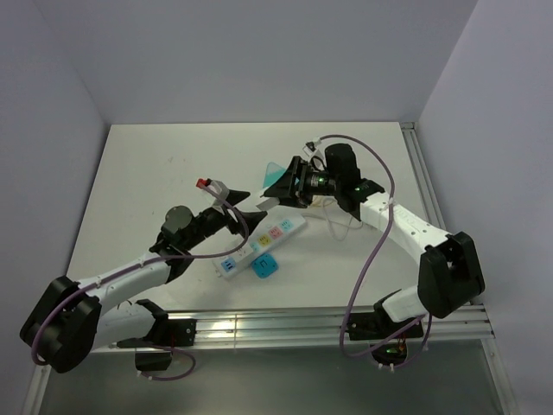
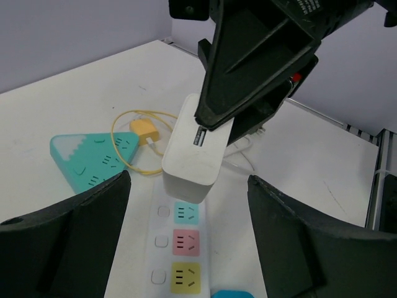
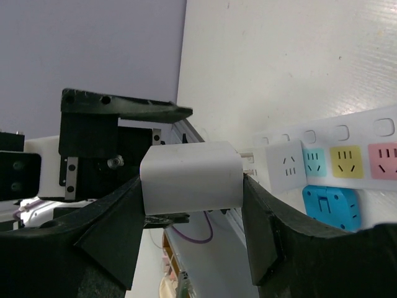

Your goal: Insert the plug

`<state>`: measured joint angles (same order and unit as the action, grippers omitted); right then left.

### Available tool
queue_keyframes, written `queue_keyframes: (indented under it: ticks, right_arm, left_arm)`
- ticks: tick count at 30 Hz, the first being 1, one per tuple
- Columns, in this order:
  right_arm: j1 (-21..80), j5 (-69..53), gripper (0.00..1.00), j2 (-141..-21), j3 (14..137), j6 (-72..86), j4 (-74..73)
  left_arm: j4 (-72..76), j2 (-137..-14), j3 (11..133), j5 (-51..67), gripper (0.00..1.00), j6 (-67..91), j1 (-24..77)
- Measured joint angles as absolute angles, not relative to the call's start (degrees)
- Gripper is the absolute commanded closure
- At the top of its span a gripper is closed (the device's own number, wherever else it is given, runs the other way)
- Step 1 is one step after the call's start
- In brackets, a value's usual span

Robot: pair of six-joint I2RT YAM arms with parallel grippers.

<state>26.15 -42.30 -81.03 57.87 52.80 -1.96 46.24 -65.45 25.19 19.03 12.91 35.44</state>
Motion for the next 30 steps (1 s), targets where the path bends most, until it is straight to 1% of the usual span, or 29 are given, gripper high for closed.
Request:
queue_keyframes:
  ticks: [3,7,8,9,11,14,15,16,17,18,19,22,27,29,30]
  right_arm:
    - [26.44,-42.70,0.48,-81.36,57.87,53.69,-1.04]
    - [26.81,-43.20,0.48,-81.38,57.87,54.68,0.58]
    - [26.92,-43.29,0.48,-81.45,57.87,54.92,0.82]
    - [27.03,-43.44,0.48,-81.54,57.87,55.27,1.19]
    - [27.14,-43.86,0.48,-81.73,57.84,55.96,1.98]
    - [27.18,-44.53,0.48,-81.80,57.82,56.34,2.46]
    - [27.18,-44.69,0.47,-81.82,57.80,56.34,2.52]
    - [27.18,-44.49,0.46,-81.91,57.80,56.38,2.74]
    - [27.11,-44.40,0.40,-82.02,57.80,56.55,2.83]
    - [27.09,-44.40,0.37,-82.13,57.78,56.55,2.94]
    - [27.09,-44.47,0.30,-82.26,57.78,56.51,3.11]
    - [27.18,-45.10,0.24,-82.76,57.67,56.34,3.79]
    - [27.29,-46.28,0.26,-82.87,57.58,55.64,4.01]
    - [27.29,-46.63,0.14,-82.91,57.56,55.66,4.27]
    - [27.33,-46.72,0.10,-82.91,57.56,55.48,4.49]
  left_arm:
    - [46.74,-65.17,25.02,20.45,0.24,11.88,35.46]
    - [47.79,-66.76,25.04,22.70,0.27,11.18,35.46]
    - [47.94,-67.44,25.04,23.07,0.29,11.18,35.46]
    - [48.10,-67.96,25.04,23.27,0.35,11.14,35.46]
    - [48.21,-68.95,25.08,23.77,0.42,10.70,35.44]
    - [48.03,-70.11,25.74,23.59,0.64,9.69,35.27]
    - [47.94,-70.48,26.04,23.64,0.77,9.61,35.14]
    - [47.86,-70.67,26.20,23.59,0.81,9.43,35.11]
    - [47.66,-70.70,26.28,23.57,0.91,8.78,35.11]
    - [47.48,-70.70,26.28,23.57,0.94,8.82,35.11]
    - [47.22,-70.70,26.35,23.53,0.98,8.47,35.11]
    - [45.21,-70.70,26.85,24.34,1.00,7.90,35.16]
    - [44.03,-70.50,27.24,25.69,1.00,7.57,35.22]
    - [43.92,-70.19,27.24,25.98,1.00,7.60,35.22]
    - [43.79,-70.11,27.24,26.37,1.00,7.60,35.24]
